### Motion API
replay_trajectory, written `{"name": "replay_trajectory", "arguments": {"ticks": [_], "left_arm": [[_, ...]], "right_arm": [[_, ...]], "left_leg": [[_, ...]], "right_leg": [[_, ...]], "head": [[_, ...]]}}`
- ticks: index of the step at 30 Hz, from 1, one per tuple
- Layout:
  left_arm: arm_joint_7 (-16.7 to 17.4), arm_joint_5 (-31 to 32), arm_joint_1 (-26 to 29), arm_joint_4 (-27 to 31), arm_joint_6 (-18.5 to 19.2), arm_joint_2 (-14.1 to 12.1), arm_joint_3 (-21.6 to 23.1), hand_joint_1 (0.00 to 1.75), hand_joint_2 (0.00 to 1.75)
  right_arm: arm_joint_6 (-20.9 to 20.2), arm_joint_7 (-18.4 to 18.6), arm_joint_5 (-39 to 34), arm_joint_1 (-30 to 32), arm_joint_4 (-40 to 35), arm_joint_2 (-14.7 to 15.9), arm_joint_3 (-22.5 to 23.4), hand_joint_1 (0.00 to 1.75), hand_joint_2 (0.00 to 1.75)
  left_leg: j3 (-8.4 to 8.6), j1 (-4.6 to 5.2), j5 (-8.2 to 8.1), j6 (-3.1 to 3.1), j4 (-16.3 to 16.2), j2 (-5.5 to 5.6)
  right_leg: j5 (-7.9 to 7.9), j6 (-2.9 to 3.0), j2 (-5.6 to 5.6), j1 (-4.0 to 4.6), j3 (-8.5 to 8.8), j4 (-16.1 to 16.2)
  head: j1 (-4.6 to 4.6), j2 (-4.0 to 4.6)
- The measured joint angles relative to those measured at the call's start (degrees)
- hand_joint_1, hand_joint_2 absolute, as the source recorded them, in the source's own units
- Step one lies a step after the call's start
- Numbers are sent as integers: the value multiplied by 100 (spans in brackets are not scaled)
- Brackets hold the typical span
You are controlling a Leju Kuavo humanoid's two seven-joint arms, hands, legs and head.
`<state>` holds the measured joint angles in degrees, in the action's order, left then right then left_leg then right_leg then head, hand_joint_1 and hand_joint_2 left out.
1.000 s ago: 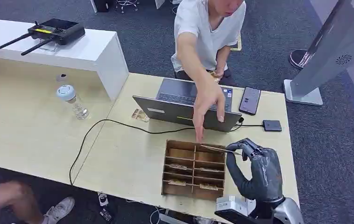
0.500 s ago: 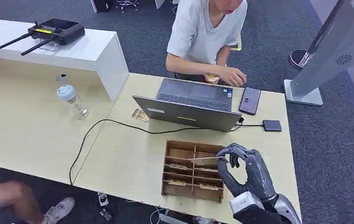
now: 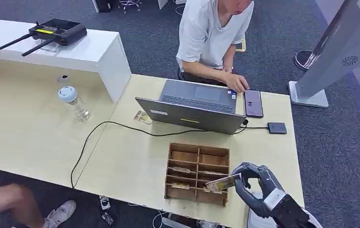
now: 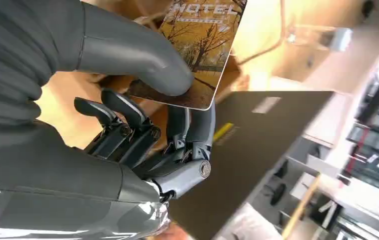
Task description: Pass the card to the sensor for recognition and then transmit it.
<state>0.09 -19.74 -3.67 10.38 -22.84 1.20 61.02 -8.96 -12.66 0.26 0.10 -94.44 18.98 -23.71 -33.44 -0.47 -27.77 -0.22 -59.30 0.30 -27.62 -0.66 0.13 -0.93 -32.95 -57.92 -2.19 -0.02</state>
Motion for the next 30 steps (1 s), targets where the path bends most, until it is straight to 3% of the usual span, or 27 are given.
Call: {"name": "replay_trajectory", "arguments": {"ticks": [6,16,19,23,30], "left_arm": [[-11,-50,26,0,0,-2,0,0,0],[-28,-133,57,0,-7,-11,0,0,0],[-37,-122,53,0,26,-18,0,0,0],[-122,-88,57,0,153,-66,0,0,0],[-6,-46,51,0,28,-30,0,0,0]], "right_arm": [[-428,57,-188,269,114,612,343,175,175],[-896,415,-609,1086,124,2154,1156,175,175],[-920,606,-640,1344,118,2485,1309,175,175],[-850,920,-468,1572,109,2764,1366,175,175],[-682,1075,-321,1641,111,2841,1175,175,175]], "left_leg": [[0,1,-1,1,-4,0],[-3,5,-5,8,-11,4],[-3,6,-6,9,-12,4],[-1,5,-5,10,-11,3],[0,3,-3,11,-11,2]], "right_leg": [[2,-4,-1,-1,0,0],[3,-9,3,-4,2,2],[4,-10,3,-5,2,2],[5,-11,2,-4,2,2],[5,-11,0,-2,3,1]], "head": [[0,0],[0,0],[0,0],[0,0],[0,0]]}}
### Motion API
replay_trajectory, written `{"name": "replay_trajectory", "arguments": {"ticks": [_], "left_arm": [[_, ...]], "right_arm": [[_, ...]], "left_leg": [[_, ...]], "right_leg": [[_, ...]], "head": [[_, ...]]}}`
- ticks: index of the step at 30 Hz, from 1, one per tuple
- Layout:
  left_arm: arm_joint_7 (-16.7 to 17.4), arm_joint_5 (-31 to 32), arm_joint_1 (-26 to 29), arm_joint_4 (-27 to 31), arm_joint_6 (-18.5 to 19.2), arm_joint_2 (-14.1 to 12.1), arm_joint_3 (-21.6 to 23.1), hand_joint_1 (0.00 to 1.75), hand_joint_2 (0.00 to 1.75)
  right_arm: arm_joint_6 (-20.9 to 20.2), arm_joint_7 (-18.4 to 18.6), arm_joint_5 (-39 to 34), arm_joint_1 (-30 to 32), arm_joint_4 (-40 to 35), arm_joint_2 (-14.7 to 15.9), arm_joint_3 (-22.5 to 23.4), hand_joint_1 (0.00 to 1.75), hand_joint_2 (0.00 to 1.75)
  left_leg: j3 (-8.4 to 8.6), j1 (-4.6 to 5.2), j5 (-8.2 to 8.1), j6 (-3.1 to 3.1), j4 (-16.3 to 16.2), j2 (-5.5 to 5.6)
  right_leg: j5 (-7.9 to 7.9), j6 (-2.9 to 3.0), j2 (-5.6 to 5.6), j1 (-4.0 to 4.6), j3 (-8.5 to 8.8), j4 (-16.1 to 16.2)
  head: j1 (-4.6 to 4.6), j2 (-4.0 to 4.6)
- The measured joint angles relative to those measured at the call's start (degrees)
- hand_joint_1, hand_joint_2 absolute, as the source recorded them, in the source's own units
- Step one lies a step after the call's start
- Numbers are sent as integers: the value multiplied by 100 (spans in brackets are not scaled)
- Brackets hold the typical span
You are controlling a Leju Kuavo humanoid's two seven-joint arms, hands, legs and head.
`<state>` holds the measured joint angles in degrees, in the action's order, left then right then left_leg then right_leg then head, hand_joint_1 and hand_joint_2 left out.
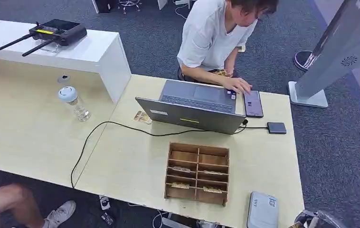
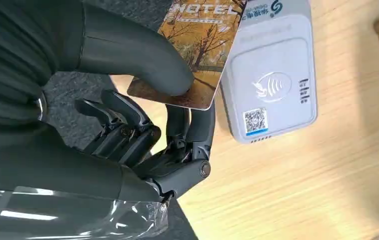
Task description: Pass the card to the sensor for recognition and then transmit it.
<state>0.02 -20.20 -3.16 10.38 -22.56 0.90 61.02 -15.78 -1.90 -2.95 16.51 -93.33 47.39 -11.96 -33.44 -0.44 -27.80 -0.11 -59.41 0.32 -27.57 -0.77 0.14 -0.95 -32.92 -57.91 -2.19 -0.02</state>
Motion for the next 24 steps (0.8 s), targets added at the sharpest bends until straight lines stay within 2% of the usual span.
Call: {"name": "replay_trajectory", "arguments": {"ticks": [6,11,17,19,20,24], "left_arm": [[9,37,-7,0,0,13,13,0,0],[9,61,-10,0,7,13,35,0,0],[9,61,-10,0,9,13,35,0,0],[35,77,-14,0,13,13,52,0,0],[48,105,-28,0,24,13,94,0,0],[105,142,-40,0,28,13,144,0,0]], "right_arm": [[-31,-33,-109,-241,24,-50,-319,175,175],[-125,-109,-479,-505,83,-158,-496,175,175],[-140,-116,-514,-520,90,-166,-507,175,175],[-205,-140,-673,-685,140,-236,-599,175,175],[-203,-9,-601,-860,254,-383,-702,175,175],[-98,118,-422,-1046,472,-617,-848,175,175]], "left_leg": [[0,1,0,0,0,-5],[1,0,1,0,0,-6],[1,0,1,0,0,-6],[0,0,2,2,0,-5],[1,0,2,2,0,-5],[1,0,3,1,0,-6]], "right_leg": [[1,-1,-4,-1,0,0],[1,-1,-5,0,1,0],[1,-1,-5,0,1,0],[1,-1,-3,0,1,0],[1,-1,-4,0,2,0],[1,-1,-5,0,2,-1]], "head": [[0,0],[-2,0],[-2,0],[-2,0],[0,0],[-2,0]]}}
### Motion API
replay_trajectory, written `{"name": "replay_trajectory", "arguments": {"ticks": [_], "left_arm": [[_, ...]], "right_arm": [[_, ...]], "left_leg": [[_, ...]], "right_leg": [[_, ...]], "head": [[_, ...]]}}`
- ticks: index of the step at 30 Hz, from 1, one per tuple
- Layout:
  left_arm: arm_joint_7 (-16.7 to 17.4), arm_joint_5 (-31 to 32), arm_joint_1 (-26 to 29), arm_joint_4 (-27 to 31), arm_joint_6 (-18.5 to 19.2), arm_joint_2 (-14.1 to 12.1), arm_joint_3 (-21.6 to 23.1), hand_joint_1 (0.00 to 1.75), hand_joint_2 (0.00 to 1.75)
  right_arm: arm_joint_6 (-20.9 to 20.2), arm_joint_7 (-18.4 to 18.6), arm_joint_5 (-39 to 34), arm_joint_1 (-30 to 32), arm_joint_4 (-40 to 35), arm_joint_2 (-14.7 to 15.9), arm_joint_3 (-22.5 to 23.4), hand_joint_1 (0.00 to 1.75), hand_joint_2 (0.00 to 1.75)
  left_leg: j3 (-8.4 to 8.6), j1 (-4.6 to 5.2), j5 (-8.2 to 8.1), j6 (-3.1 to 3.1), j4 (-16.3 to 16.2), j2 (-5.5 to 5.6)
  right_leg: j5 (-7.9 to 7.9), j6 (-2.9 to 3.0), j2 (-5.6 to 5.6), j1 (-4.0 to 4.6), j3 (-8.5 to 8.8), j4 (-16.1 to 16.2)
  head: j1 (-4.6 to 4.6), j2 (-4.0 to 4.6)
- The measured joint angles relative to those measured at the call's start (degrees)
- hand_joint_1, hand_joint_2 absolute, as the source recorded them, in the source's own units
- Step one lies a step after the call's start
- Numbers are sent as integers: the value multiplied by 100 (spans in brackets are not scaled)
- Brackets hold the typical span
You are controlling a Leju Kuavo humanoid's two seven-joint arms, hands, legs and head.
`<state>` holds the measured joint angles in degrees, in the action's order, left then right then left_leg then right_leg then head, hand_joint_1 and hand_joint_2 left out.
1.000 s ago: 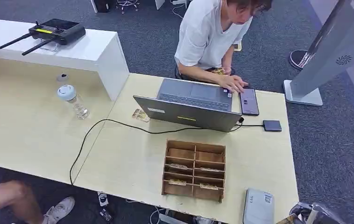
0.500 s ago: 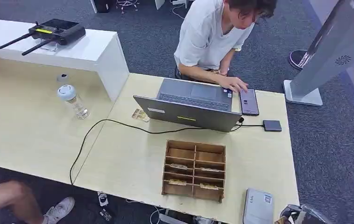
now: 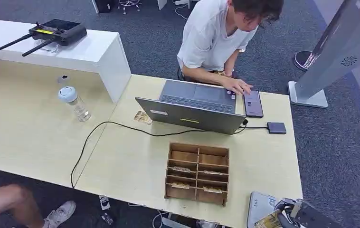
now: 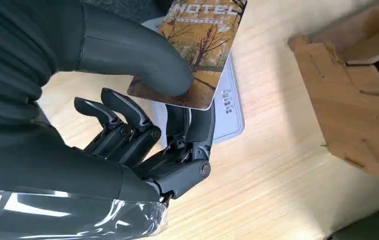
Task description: Pass the card to the sensor for recognition and then transmit it.
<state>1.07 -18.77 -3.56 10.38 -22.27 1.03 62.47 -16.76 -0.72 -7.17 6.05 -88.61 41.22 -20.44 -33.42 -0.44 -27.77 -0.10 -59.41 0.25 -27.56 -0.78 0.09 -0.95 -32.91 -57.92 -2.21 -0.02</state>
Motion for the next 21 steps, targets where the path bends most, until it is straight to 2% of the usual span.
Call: {"name": "replay_trajectory", "arguments": {"ticks": [9,21], "left_arm": [[-4,61,-58,0,212,-59,37,0,0],[50,79,-68,0,105,-42,118,0,0]], "right_arm": [[179,240,424,-440,509,-494,-367,175,175],[354,350,474,-691,804,-690,-524,175,175]], "left_leg": [[0,-1,1,-1,0,3],[-1,0,1,-1,0,2]], "right_leg": [[1,0,2,0,1,-2],[1,0,2,0,2,-1]], "head": [[0,0],[2,0]]}}
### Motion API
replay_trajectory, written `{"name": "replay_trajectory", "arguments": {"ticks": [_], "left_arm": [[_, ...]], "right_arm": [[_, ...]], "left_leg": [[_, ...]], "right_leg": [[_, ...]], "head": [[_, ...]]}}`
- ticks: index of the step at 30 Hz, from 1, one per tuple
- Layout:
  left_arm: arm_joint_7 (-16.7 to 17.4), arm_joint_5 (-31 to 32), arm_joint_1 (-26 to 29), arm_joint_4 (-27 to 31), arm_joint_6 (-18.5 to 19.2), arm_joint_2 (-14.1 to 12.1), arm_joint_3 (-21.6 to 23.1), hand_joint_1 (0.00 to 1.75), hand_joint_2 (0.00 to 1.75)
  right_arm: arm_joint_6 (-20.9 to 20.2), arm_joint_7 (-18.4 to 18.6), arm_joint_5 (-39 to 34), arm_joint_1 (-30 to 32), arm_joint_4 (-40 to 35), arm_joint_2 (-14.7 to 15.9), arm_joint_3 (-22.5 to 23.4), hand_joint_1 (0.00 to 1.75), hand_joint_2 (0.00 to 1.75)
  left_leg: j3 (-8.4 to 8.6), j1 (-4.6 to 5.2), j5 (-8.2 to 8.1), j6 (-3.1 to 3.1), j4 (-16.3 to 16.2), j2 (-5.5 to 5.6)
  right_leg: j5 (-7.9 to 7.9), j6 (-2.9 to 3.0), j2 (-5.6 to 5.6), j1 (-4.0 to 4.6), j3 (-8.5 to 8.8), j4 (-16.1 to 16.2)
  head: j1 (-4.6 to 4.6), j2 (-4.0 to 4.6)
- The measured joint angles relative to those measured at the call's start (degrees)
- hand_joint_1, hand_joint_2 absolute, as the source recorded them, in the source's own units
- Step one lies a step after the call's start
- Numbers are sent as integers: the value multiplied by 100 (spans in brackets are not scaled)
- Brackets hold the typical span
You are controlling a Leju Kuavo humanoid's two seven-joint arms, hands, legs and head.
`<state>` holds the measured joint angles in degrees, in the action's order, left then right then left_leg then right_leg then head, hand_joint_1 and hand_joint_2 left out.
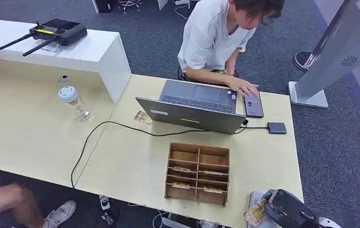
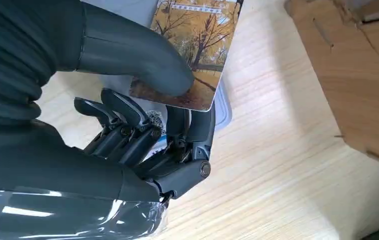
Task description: Pass the card to the sensor for recognition and then transmit it.
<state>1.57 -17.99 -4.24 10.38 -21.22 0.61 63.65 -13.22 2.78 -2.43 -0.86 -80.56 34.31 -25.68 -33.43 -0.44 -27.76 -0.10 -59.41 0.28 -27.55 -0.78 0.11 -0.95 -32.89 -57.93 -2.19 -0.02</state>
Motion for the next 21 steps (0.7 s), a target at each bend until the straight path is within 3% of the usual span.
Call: {"name": "replay_trajectory", "arguments": {"ticks": [10,21], "left_arm": [[-42,-4,-2,0,138,-26,11,0,0],[-42,-15,-3,0,142,-33,11,0,0]], "right_arm": [[350,151,603,-134,90,-98,-13,175,175],[433,262,885,-275,92,-100,-17,175,175]], "left_leg": [[1,0,0,0,0,1],[1,0,1,0,0,0]], "right_leg": [[1,-1,0,0,1,0],[1,-1,0,0,2,0]], "head": [[-2,0],[-2,0]]}}
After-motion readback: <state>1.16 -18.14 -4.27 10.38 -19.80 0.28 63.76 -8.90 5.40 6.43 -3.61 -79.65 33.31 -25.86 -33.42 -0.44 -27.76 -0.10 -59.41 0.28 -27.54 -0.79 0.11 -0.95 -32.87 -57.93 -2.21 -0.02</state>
